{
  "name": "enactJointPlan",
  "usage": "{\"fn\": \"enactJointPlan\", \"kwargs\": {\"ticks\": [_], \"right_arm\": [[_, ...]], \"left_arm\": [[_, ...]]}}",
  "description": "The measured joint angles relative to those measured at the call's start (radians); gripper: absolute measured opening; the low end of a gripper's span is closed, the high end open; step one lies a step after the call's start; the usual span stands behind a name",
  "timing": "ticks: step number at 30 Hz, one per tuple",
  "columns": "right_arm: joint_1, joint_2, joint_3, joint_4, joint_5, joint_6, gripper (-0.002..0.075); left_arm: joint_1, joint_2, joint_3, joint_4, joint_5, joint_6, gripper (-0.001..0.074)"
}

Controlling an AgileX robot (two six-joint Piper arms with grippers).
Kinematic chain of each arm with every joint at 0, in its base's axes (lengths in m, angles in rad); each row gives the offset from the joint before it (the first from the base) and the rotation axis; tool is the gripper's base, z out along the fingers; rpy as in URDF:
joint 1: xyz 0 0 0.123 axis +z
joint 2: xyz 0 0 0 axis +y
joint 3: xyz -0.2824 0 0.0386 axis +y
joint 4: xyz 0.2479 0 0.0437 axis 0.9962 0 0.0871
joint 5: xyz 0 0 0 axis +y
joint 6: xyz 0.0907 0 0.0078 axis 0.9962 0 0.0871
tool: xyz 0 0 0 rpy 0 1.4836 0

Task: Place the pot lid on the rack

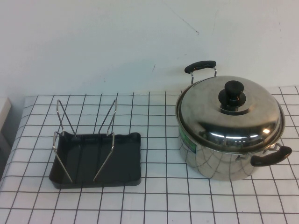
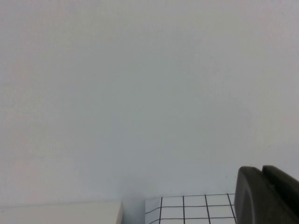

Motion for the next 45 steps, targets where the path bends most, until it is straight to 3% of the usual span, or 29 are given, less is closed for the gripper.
{"fn": "enactJointPlan", "kwargs": {"ticks": [4,8,12,19,24,28,35,37,40,42,45], "right_arm": [[0.0,0.12,-0.053,0.029,0.107,-0.107,-0.0003],[0.002,0.243,-0.086,0.224,0.217,-0.4,-0.0002],[0.04,0.358,-0.095,0.604,0.267,-0.778,-0.0003],[0.094,0.575,-0.094,1.323,0.393,-1.623,-0.0003],[0.115,0.722,-0.094,1.828,0.381,-2.141,-0.0003],[0.135,0.815,-0.108,1.971,0.335,-2.372,-0.0003],[0.149,0.979,-0.116,1.999,0.329,-2.512,0.0006],[0.149,1.023,-0.118,1.999,0.344,-2.519,0.0047],[0.149,1.096,-0.143,1.999,0.39,-2.502,0.0189],[0.15,1.138,-0.177,1.999,0.411,-2.459,0.0338],[0.15,1.188,-0.24,1.999,0.416,-2.389,0.0526]], "left_arm": [[0.0,0.002,0.0,0.013,0.008,0.0,-0.0002],[0.0,0.002,0.013,0.04,-0.008,0.0,-0.0002],[0.0,0.005,0.019,0.047,-0.019,0.0,-0.0002],[0.0,0.048,0.019,0.048,-0.039,-0.002,-0.0002],[0.0,0.083,0.019,0.048,-0.077,-0.002,-0.0002],[0.0,0.094,0.019,0.049,-0.113,-0.004,-0.0002],[0.0,0.099,0.019,0.052,-0.147,-0.122,-0.0002],[0.0,0.116,0.019,0.054,-0.163,-0.191,-0.0002],[0.0,0.166,0.019,0.078,-0.207,-0.289,-0.0002],[0.0,0.212,0.011,0.135,-0.246,-0.393,-0.0002],[0.0,0.297,-0.028,0.379,-0.339,-0.589,-0.0002]]}}
